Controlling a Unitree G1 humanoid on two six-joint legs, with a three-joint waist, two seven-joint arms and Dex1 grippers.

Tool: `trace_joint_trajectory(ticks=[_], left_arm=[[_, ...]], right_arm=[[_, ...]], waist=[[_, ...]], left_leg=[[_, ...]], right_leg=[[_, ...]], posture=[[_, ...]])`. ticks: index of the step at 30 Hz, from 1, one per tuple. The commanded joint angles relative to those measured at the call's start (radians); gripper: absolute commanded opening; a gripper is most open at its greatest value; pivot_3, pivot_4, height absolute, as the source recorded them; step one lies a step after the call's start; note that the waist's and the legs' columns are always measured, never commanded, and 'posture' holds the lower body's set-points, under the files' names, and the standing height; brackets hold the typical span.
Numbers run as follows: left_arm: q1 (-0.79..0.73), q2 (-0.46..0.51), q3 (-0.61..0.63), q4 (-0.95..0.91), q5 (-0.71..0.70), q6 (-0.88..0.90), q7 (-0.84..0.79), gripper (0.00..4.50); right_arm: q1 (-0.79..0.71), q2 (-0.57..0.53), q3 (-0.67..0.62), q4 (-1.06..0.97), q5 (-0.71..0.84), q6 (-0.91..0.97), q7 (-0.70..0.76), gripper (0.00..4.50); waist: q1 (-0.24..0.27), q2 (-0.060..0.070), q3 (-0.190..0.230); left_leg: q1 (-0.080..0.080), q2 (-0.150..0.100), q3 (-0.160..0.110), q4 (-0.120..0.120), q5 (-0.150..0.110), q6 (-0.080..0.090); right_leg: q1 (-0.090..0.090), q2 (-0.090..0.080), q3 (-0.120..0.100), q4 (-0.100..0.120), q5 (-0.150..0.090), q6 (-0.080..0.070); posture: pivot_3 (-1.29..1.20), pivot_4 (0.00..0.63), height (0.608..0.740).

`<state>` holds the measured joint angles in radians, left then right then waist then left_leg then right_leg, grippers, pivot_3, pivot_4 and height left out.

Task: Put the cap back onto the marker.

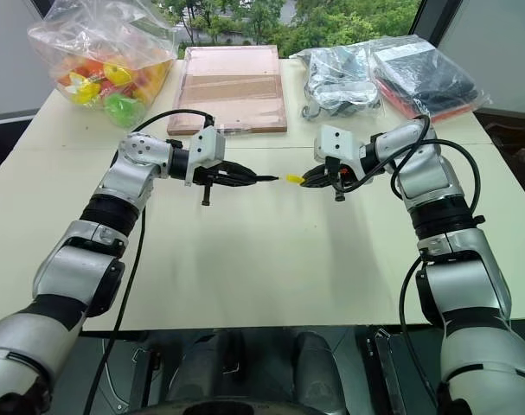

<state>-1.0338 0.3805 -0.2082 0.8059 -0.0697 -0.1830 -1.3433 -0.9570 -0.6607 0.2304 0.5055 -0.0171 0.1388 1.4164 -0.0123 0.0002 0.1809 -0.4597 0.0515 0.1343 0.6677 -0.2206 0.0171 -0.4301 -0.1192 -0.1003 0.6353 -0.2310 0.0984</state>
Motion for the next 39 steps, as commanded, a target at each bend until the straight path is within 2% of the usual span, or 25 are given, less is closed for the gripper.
trace_joint_trajectory(ticks=[1,18,30,39], left_arm=[[-0.023,-0.007,0.024,-0.015,-0.012,-0.007,0.010,0.00],[-0.037,-0.040,0.011,0.014,0.007,-0.030,0.029,0.00],[-0.078,-0.062,-0.029,0.096,0.097,-0.159,0.059,0.00],[-0.093,-0.073,-0.045,0.092,0.142,-0.227,0.070,0.00]], right_arm=[[-0.026,-0.004,-0.010,-0.018,0.010,-0.010,-0.003,0.05],[-0.014,0.009,-0.006,-0.049,0.017,-0.003,-0.008,0.05],[-0.007,0.012,0.020,-0.102,-0.003,-0.024,-0.003,0.05],[-0.043,0.030,0.035,-0.081,-0.025,-0.031,-0.018,0.05]], waist=[[0.000,0.000,0.000],[0.000,0.000,0.000],[0.000,0.000,0.000],[-0.001,0.000,0.000]], left_leg=[[0.000,0.000,0.000,0.000,0.000,0.000],[0.000,0.000,0.000,0.000,0.000,0.000],[0.000,0.000,0.000,0.000,0.000,0.000],[0.000,0.000,0.000,0.000,0.000,0.000]], right_leg=[[0.000,0.000,0.000,0.000,0.000,0.000],[0.000,0.000,0.000,0.000,0.000,0.000],[0.000,0.000,0.000,0.000,0.000,0.000],[0.000,0.000,0.000,0.000,0.000,0.000]], posture=[[0.00,0.150,0.740],[0.00,0.150,0.740],[0.00,0.150,0.740],[0.00,0.150,0.740]])
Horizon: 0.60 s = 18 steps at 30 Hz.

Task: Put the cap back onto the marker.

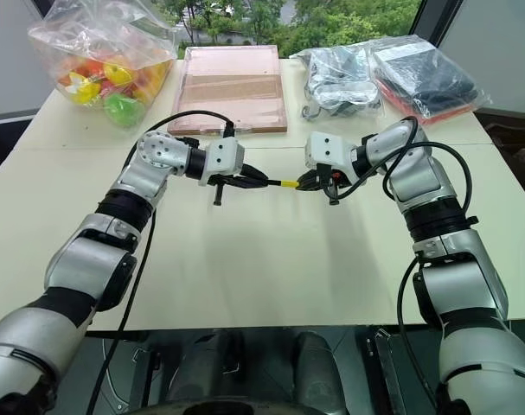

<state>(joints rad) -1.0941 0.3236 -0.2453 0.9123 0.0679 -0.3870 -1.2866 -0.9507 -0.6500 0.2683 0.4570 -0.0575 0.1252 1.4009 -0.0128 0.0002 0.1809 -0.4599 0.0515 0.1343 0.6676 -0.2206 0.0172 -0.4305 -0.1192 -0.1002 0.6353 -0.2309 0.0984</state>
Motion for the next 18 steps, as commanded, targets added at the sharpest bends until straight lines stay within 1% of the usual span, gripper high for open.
trace_joint_trajectory(ticks=[1,8,12,18], left_arm=[[-0.034,-0.023,-0.005,-0.016,0.003,-0.020,0.015,0.00],[-0.036,-0.042,-0.002,0.001,0.011,-0.026,0.037,0.00],[-0.020,-0.068,0.009,-0.017,-0.019,-0.009,0.025,0.00],[-0.021,-0.065,0.024,-0.013,-0.022,-0.014,0.022,0.00]], right_arm=[[-0.055,0.026,-0.002,-0.032,0.015,-0.014,-0.004,0.05],[-0.084,0.059,-0.011,-0.024,0.021,0.009,-0.010,0.05],[-0.091,0.083,-0.014,-0.038,0.035,0.036,-0.017,0.05],[-0.081,0.074,-0.017,-0.034,0.028,0.033,-0.020,0.05]], waist=[[0.000,0.000,0.000],[0.001,0.000,0.000],[0.000,0.000,0.000],[0.000,0.000,0.000]], left_leg=[[0.000,0.000,0.000,0.000,0.000,0.000],[0.000,0.000,0.000,0.000,0.000,0.000],[0.000,0.000,0.000,0.000,0.000,0.000],[0.000,0.000,0.000,0.000,0.000,0.000]], right_leg=[[0.000,0.000,0.000,0.000,0.000,0.000],[0.000,0.000,0.000,0.000,0.000,0.000],[0.000,0.000,0.000,0.000,0.000,0.000],[0.000,0.000,0.000,0.000,0.000,0.000]], posture=[[0.00,0.150,0.740],[0.00,0.150,0.740],[0.00,0.150,0.740],[0.00,0.150,0.740]])
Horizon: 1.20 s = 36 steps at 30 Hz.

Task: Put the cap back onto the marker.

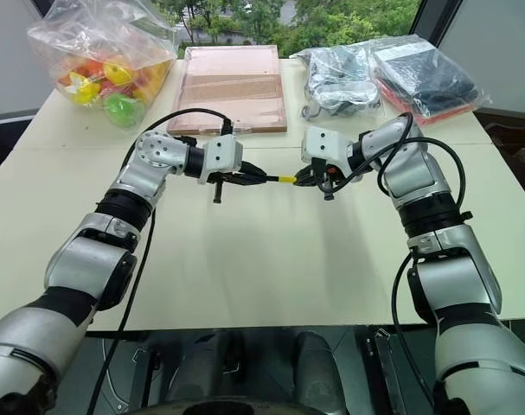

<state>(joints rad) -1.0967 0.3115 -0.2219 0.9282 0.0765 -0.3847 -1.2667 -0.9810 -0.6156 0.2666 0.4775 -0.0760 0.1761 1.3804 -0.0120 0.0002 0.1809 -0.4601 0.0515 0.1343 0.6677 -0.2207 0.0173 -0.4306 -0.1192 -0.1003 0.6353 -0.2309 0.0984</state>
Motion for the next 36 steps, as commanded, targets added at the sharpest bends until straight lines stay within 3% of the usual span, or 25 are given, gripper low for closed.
trace_joint_trajectory(ticks=[1,22,25,28,36], left_arm=[[-0.019,-0.053,0.008,-0.030,-0.039,-0.014,-0.002,0.00],[-0.012,-0.029,0.039,0.004,-0.038,-0.032,0.024,0.00],[-0.011,-0.019,0.039,0.013,-0.033,-0.035,0.031,0.00],[-0.008,0.003,0.034,0.033,-0.013,-0.051,0.057,0.00],[0.061,0.130,0.061,0.001,-0.045,-0.016,0.020,0.00]], right_arm=[[-0.048,0.037,-0.016,-0.052,0.046,-0.019,0.001,0.05],[-0.041,0.027,-0.009,-0.020,0.024,-0.034,-0.003,0.05],[-0.039,0.019,-0.003,-0.021,0.020,-0.030,0.004,1.13],[-0.037,-0.004,0.017,-0.019,-0.007,-0.021,0.014,2.50],[-0.067,-0.069,-0.079,0.035,0.013,-0.027,-0.113,2.50]], waist=[[-0.001,0.000,0.000],[-0.001,0.000,0.000],[-0.001,0.000,0.000],[-0.001,0.000,0.000],[-0.004,0.000,0.000]], left_leg=[[0.000,0.000,0.000,0.000,0.000,0.000],[0.000,0.000,0.000,0.000,0.000,0.000],[0.000,0.000,0.000,0.000,0.000,0.000],[0.000,0.000,0.000,0.000,0.000,0.000],[0.000,0.000,0.000,-0.001,0.000,0.000]], right_leg=[[0.000,0.000,0.000,0.000,0.000,0.000],[0.000,0.000,0.000,0.000,0.000,0.000],[0.000,0.000,0.000,0.000,0.000,0.000],[0.000,0.000,0.000,0.000,0.000,0.000],[-0.001,0.000,0.000,0.000,0.000,0.000]], posture=[[0.00,0.150,0.740],[0.00,0.150,0.740],[0.00,0.150,0.740],[0.00,0.150,0.740],[0.00,0.150,0.740]])
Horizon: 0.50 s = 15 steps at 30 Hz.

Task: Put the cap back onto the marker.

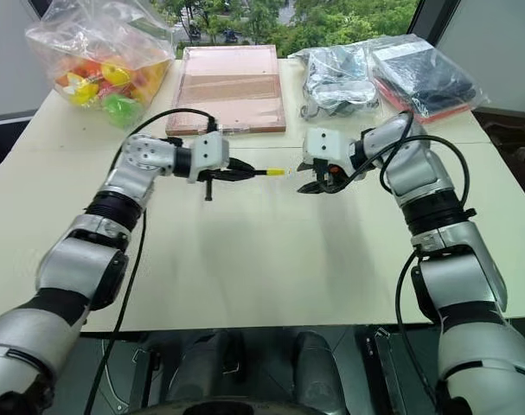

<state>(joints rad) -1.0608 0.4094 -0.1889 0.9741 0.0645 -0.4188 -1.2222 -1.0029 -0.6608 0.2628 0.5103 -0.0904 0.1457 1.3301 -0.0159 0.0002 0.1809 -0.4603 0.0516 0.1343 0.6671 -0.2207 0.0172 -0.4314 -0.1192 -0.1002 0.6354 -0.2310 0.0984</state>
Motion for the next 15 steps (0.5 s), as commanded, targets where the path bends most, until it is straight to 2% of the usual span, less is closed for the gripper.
trace_joint_trajectory(ticks=[1,3,5,7,12,15], left_arm=[[0.042,0.047,0.036,-0.064,-0.043,0.033,-0.032,0.00],[0.085,0.074,0.065,-0.121,-0.076,0.091,-0.033,0.00],[0.155,0.104,0.127,-0.227,-0.142,0.224,0.003,0.00],[0.259,0.104,0.223,-0.399,-0.224,0.416,0.128,0.00],[0.511,0.075,0.359,-0.868,-0.254,0.825,0.473,0.00],[0.625,0.029,0.429,-1.063,-0.238,0.956,0.663,0.00]], right_arm=[[-0.047,-0.030,-0.097,0.008,0.034,0.012,-0.089,2.50],[-0.034,-0.047,-0.145,0.008,0.047,0.032,-0.150,2.50],[0.007,-0.068,-0.223,-0.014,0.076,0.073,-0.234,2.50],[0.093,-0.063,-0.333,-0.091,0.134,0.163,-0.335,2.50],[0.299,-0.028,-0.456,-0.363,0.219,0.306,-0.465,2.50],[0.378,0.007,-0.498,-0.464,0.250,0.357,-0.553,2.50]], waist=[[0.000,0.000,0.000],[0.003,0.000,0.000],[0.005,0.000,0.000],[0.006,0.000,0.000],[0.003,0.000,0.000],[0.002,0.000,0.000]], left_leg=[[0.000,0.000,0.000,0.000,0.000,0.000],[0.000,0.000,0.000,0.000,0.000,0.000],[-0.001,0.000,0.000,0.000,0.000,0.000],[-0.001,0.000,0.000,0.000,0.000,0.000],[0.000,0.000,-0.001,0.000,0.000,0.000],[0.000,0.000,-0.002,0.000,0.000,0.000]], right_leg=[[0.000,0.000,0.000,0.000,0.000,0.000],[0.000,0.000,0.000,0.000,0.000,0.000],[0.000,0.000,0.000,0.000,0.000,0.000],[0.000,0.000,0.000,0.000,0.000,0.000],[0.001,0.000,0.000,0.000,0.000,0.000],[0.001,0.000,0.001,0.001,0.000,0.000]], posture=[[0.00,0.150,0.740],[0.00,0.150,0.740],[0.00,0.150,0.740],[0.00,0.150,0.740],[0.00,0.150,0.740],[0.00,0.150,0.740]])
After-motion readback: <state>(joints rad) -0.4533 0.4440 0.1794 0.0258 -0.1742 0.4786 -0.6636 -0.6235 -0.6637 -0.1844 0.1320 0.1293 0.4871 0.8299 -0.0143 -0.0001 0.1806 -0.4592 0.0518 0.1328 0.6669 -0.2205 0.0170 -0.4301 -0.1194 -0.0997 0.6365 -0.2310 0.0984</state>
